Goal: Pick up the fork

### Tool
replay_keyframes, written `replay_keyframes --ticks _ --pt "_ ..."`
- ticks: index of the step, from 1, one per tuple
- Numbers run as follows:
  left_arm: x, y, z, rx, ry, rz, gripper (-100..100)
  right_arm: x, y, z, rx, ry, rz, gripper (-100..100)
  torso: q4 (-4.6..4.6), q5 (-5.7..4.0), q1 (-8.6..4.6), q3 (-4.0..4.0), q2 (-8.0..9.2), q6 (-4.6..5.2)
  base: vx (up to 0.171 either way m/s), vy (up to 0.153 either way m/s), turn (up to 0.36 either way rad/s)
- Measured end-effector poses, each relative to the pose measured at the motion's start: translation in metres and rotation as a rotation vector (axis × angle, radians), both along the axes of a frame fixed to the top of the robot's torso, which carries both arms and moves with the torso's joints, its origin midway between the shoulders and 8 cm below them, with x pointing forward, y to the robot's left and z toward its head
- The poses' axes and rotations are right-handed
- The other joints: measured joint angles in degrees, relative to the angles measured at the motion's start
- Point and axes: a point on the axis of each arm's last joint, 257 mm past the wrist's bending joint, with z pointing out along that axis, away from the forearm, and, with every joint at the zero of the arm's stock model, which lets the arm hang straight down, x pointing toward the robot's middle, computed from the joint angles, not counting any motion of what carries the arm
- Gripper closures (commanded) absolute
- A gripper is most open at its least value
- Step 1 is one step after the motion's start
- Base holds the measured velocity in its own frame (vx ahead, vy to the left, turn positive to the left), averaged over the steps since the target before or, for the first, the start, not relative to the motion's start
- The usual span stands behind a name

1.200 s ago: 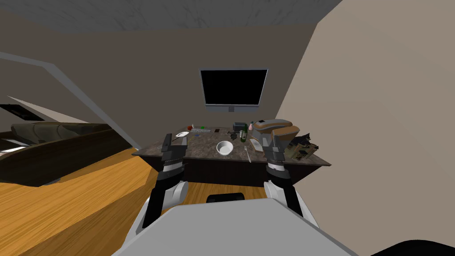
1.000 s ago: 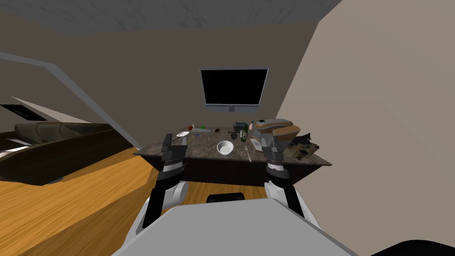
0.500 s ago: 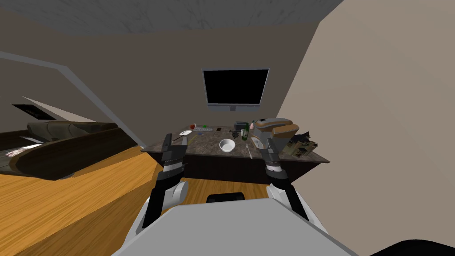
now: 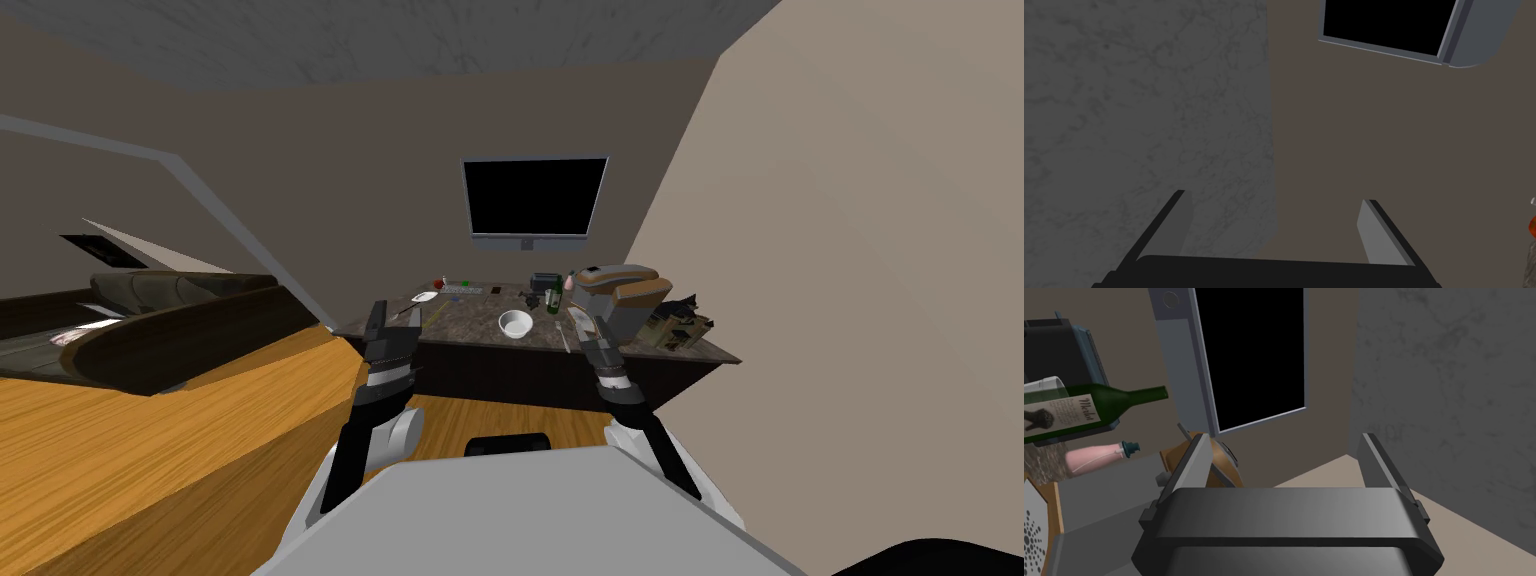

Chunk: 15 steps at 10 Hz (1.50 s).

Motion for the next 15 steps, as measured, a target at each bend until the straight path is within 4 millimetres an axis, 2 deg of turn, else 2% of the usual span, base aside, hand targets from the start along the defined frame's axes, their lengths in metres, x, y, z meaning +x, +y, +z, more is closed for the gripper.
replay_keyframes --ticks 5,10,13,15 --pt "0.000 0.000 0.000 0.000 0.000 0.000 0 0.011 -0.001 -0.042 -0.013 0.141 0.065 -100 0.00 0.00 0.03 0.01 0.03 -0.01 -0.065 0.052 0.046" --pt "0.000 0.000 0.000 0.000 0.000 0.000 0 0.010 -0.005 -0.095 -0.048 0.303 0.117 -100 0.00 0.01 0.02 -0.01 -0.02 0.00 -0.063 0.055 0.080" --pt "0.000 0.000 0.000 0.000 0.000 0.000 0 0.006 -0.011 -0.134 -0.064 0.424 0.138 -100 -0.01 -0.01 -0.02 -0.02 -0.03 -0.01 -0.047 0.042 0.078" --pt "0.000 0.000 0.000 0.000 0.000 0.000 0 0.003 -0.016 -0.146 -0.090 0.468 0.149 -100 -0.03 -0.02 -0.10 -0.08 -0.15 0.01 -0.014 0.029 0.055"
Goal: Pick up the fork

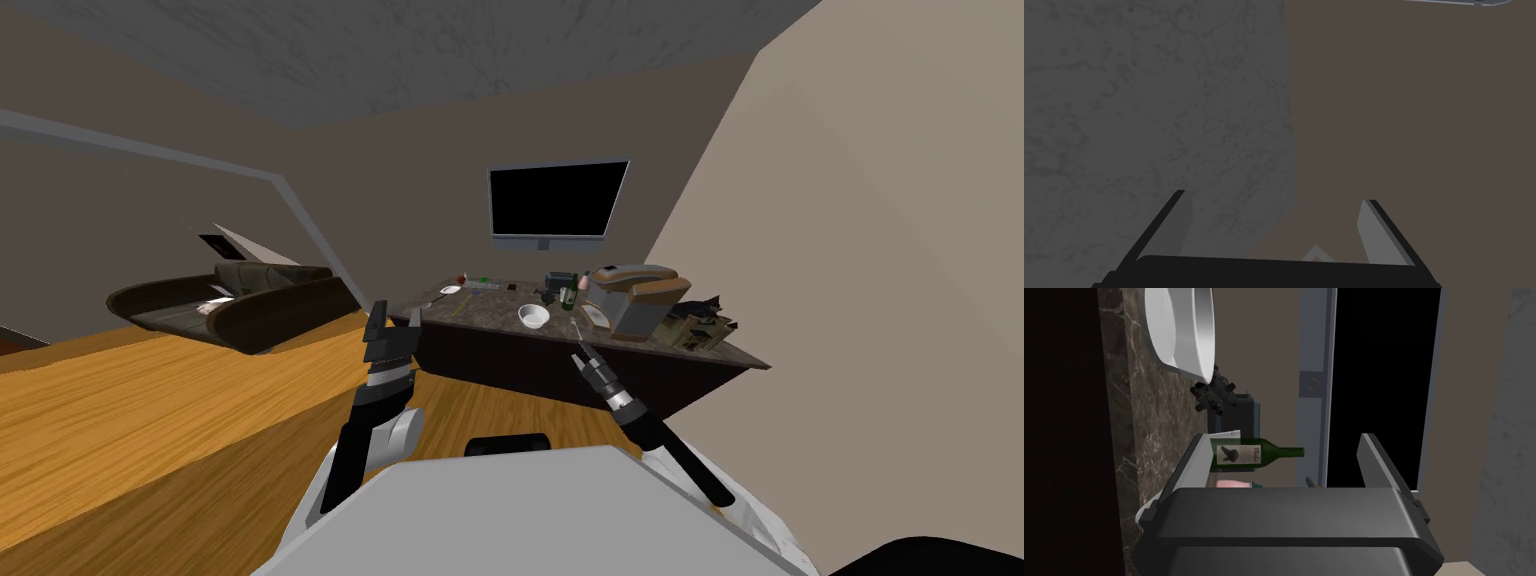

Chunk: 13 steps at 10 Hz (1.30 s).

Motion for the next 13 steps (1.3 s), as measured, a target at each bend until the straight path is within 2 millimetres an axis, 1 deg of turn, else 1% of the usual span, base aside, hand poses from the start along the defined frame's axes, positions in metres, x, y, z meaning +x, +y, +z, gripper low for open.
replay_keyframes --ticks 2,3,4,5,6,7,8,9,10,11,12,13 --pt "0.000 0.000 0.000 0.000 0.000 0.000 0 -0.004 -0.009 -0.022 -0.022 0.071 0.011 -100 -0.01 0.01 0.03 -0.01 -0.01 -0.01 -0.023 0.041 0.124" --pt "0.000 0.000 0.000 0.000 0.000 0.000 0 -0.010 -0.013 -0.036 -0.031 0.120 0.013 -100 -0.01 0.01 0.07 0.00 0.01 -0.03 -0.020 0.033 0.080" --pt "0.000 0.000 0.000 0.000 0.000 0.000 0 -0.014 -0.015 -0.046 -0.048 0.151 0.021 -100 0.00 0.01 0.04 0.00 0.00 0.00 -0.018 0.041 0.178" --pt "0.000 0.000 0.000 0.000 0.000 0.000 0 -0.021 -0.022 -0.064 -0.058 0.202 0.020 -100 -0.01 0.00 0.05 -0.01 -0.01 -0.03 -0.009 0.033 0.075" --pt "0.000 0.000 0.000 0.000 0.000 0.000 0 -0.024 -0.028 -0.070 -0.074 0.231 0.026 -100 -0.01 0.01 0.02 -0.03 -0.04 0.00 0.002 0.033 0.161" --pt "0.000 0.000 0.000 0.000 0.000 0.000 0 -0.030 -0.038 -0.087 -0.087 0.282 0.024 -100 -0.02 0.00 0.01 -0.05 -0.08 -0.03 0.005 0.025 0.091" --pt "0.000 0.000 0.000 0.000 0.000 0.000 0 -0.033 -0.042 -0.093 -0.105 0.311 0.031 -100 -0.02 0.00 -0.01 -0.06 -0.10 0.00 0.011 0.029 0.157" --pt "0.000 0.000 0.000 0.000 0.000 0.000 0 -0.040 -0.051 -0.107 -0.121 0.363 0.030 -100 -0.03 0.00 0.00 -0.07 -0.12 -0.03 0.012 0.024 0.118" --pt "0.000 0.000 0.000 0.000 0.000 0.000 0 -0.046 -0.057 -0.113 -0.142 0.395 0.035 -100 -0.03 0.00 -0.01 -0.08 -0.13 -0.01 0.019 0.027 0.181" --pt "0.000 0.000 0.000 0.000 0.000 0.000 0 -0.054 -0.068 -0.126 -0.160 0.445 0.033 -100 -0.04 -0.01 -0.01 -0.10 -0.16 -0.03 0.019 0.018 0.105" --pt "0.000 0.000 0.000 0.000 0.000 0.000 0 -0.059 -0.075 -0.133 -0.183 0.477 0.038 -100 -0.04 -0.01 -0.03 -0.10 -0.16 0.00 0.027 0.016 0.203" --pt "0.000 0.000 0.000 0.000 0.000 0.000 0 -0.068 -0.083 -0.141 -0.200 0.525 0.036 -100 -0.04 -0.01 -0.04 -0.11 -0.19 -0.03 0.024 0.010 0.104"
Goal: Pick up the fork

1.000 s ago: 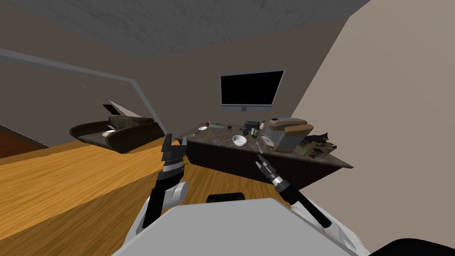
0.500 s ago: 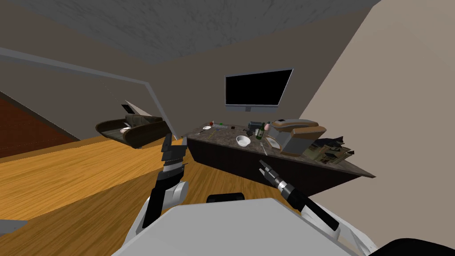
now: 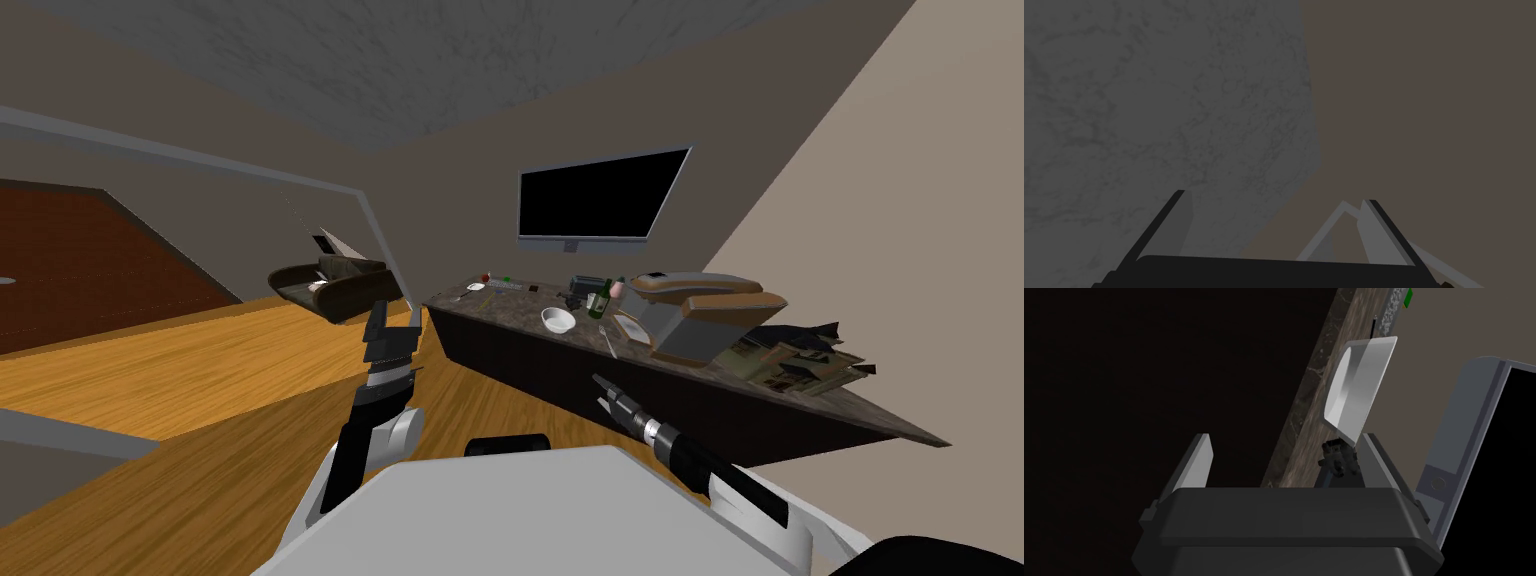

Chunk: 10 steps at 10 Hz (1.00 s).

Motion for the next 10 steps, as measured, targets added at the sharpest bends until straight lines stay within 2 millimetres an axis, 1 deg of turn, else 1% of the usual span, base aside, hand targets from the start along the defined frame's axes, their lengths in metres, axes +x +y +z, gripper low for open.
replay_keyframes --ticks 1,2,3,4,7,8,9,10 --pt "0.000 0.000 0.000 0.000 0.000 0.000 0 -0.003 -0.010 -0.006 -0.026 0.032 0.007 -100 0.00 -0.01 -0.02 0.00 0.00 0.03 0.035 0.011 0.161" --pt "0.000 0.000 0.000 0.000 0.000 0.000 0 -0.017 -0.019 -0.016 -0.045 0.082 0.002 -100 -0.01 -0.01 -0.02 -0.01 -0.02 0.02 0.028 0.005 0.123" --pt "0.000 0.000 0.000 0.000 0.000 0.000 0 -0.022 -0.028 -0.024 -0.070 0.110 0.008 -100 0.00 -0.02 -0.04 -0.01 -0.02 0.02 0.035 0.003 0.216" --pt "0.000 0.000 0.000 0.000 0.000 0.000 0 -0.031 -0.042 -0.034 -0.093 0.156 0.002 -100 -0.01 -0.02 -0.06 -0.03 -0.05 0.00 0.028 -0.003 0.100" --pt "0.000 0.000 0.000 0.000 0.000 0.000 0 -0.051 -0.074 -0.045 -0.166 0.257 0.003 -100 0.00 -0.02 -0.07 -0.01 -0.01 0.05 0.028 -0.004 0.153" --pt "0.000 0.000 0.000 0.000 0.000 0.000 0 -0.066 -0.092 -0.050 -0.196 0.303 -0.001 -100 -0.01 -0.02 -0.08 -0.02 -0.03 0.01 0.024 -0.012 0.102" --pt "0.000 0.000 0.000 0.000 0.000 0.000 0 -0.070 -0.100 -0.051 -0.217 0.324 0.000 -100 0.00 -0.03 -0.08 -0.01 -0.01 0.05 0.022 -0.005 0.170" --pt "0.000 0.000 0.000 0.000 0.000 0.000 0 -0.078 -0.112 -0.056 -0.248 0.365 -0.003 -100 0.00 -0.02 -0.07 0.00 -0.01 0.02 0.021 -0.008 0.092"
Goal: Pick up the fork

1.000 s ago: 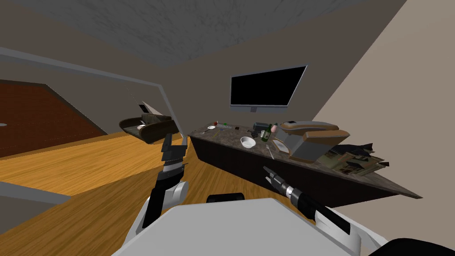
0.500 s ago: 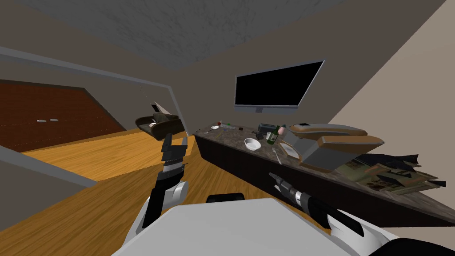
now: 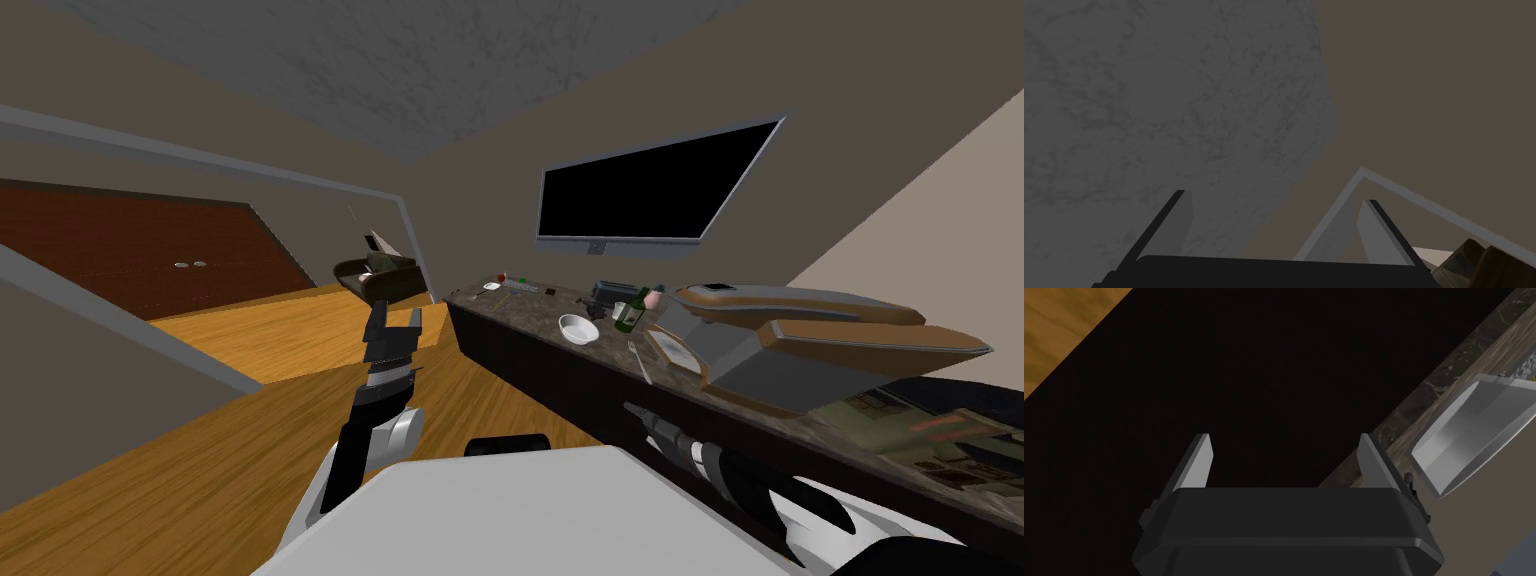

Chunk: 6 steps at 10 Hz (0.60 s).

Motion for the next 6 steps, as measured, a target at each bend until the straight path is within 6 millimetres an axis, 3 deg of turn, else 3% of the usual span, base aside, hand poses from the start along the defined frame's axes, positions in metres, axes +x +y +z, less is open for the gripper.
replay_keyframes --ticks 6 --pt "0.000 0.000 0.000 0.000 0.000 0.000 0 -0.034 -0.056 0.002 -0.132 0.144 0.000 -100 0.01 0.00 0.01 0.02 0.04 0.03 0.018 -0.011 0.117"
